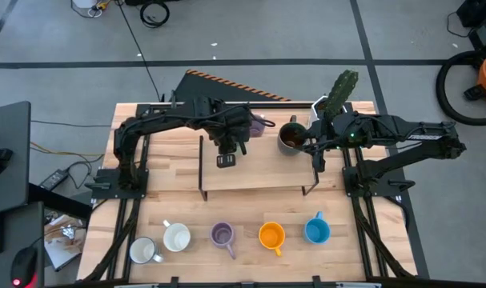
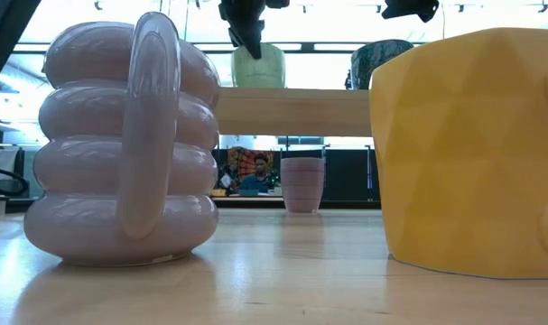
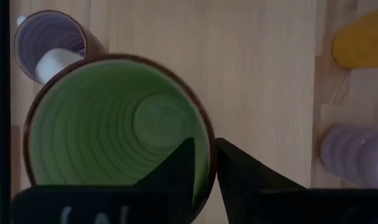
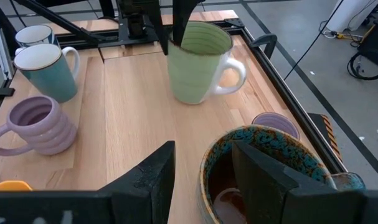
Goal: Place coffee mugs
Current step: Put the green mug on the shelf
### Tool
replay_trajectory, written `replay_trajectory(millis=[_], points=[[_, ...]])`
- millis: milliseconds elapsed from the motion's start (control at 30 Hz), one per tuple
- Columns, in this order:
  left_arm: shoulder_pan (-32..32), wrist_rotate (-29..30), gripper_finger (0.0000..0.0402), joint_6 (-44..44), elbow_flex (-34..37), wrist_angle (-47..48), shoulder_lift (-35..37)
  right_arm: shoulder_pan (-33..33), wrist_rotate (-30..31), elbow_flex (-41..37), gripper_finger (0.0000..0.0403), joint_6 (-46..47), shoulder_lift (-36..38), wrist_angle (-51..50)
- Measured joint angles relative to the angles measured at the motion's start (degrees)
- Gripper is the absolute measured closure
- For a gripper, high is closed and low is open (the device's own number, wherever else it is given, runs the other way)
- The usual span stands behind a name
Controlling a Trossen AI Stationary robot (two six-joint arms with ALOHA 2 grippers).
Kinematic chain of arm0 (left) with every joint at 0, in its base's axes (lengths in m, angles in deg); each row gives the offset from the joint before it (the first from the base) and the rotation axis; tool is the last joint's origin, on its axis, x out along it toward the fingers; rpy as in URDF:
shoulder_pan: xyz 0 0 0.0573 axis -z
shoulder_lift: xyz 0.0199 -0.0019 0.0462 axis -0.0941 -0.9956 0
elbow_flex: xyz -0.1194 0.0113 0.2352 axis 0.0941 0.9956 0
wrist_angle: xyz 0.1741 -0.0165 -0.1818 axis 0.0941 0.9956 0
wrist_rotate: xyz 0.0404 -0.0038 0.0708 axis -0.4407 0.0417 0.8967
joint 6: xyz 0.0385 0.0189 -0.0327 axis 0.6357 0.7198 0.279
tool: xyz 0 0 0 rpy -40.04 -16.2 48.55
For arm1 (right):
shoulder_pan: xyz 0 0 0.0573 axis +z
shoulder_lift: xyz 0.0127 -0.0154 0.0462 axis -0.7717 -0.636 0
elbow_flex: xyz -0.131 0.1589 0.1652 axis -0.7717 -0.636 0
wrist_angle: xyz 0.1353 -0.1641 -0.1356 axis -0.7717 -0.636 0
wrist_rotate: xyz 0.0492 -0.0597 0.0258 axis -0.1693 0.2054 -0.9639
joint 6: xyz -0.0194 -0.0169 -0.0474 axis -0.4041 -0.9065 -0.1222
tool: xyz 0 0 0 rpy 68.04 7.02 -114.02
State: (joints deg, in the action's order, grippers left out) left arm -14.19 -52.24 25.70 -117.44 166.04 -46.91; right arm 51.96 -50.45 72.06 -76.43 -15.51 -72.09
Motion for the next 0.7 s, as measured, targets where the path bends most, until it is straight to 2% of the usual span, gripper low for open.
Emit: replay_trajectory(millis=[267,500,700], points=[[0.71,0.0,0.0281,2.97,0.0,-2.34,0.0,0.0,-0.01,-0.01,0.0238,-0.01,0.0,-0.04],[1.75,0.95,0.0219,8.19,-0.03,-4.09,0.0,0.01,-0.01,0.01,0.0238,0.0,0.0,-0.93],[1.66,1.76,0.0196,9.47,-4.62,-4.95,0.0,0.02,-0.01,-0.01,0.0238,0.0,-0.02,-1.27]])
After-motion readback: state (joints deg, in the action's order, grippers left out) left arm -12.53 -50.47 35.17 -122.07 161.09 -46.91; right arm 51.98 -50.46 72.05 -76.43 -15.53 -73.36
